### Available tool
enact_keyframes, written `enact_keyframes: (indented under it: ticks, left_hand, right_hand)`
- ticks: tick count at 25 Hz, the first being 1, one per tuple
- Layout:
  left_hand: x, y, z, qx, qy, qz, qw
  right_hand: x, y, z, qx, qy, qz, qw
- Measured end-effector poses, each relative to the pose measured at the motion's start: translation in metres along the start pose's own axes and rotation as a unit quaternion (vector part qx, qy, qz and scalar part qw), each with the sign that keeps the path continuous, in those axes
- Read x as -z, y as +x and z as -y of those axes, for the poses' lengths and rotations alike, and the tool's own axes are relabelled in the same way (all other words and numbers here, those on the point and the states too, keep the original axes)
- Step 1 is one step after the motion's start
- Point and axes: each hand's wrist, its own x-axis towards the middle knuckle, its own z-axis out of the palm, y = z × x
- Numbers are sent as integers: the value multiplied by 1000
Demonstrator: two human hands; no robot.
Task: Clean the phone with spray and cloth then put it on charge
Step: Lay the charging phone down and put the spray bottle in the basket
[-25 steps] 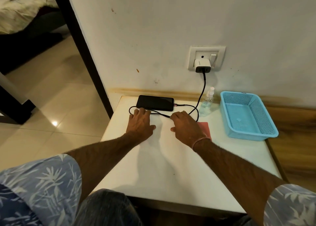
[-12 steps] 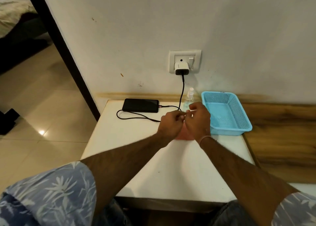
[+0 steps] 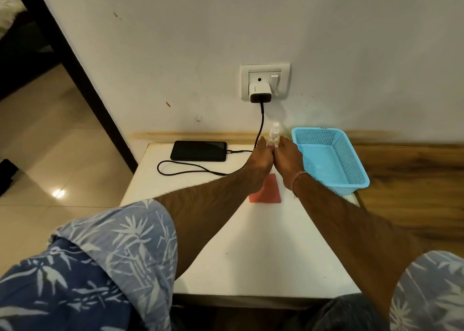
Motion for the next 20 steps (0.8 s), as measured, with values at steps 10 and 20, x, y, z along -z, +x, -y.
enact_keyframes:
  ticks: [10, 20]
  left_hand:
    - [-9, -6, -18, -47, -35, -6, 998]
    - [-55, 7, -79, -94, 57, 35, 993]
  right_hand:
    - [11, 4, 15, 23, 24, -45, 998]
    - [90, 34, 45, 71, -16, -103, 992]
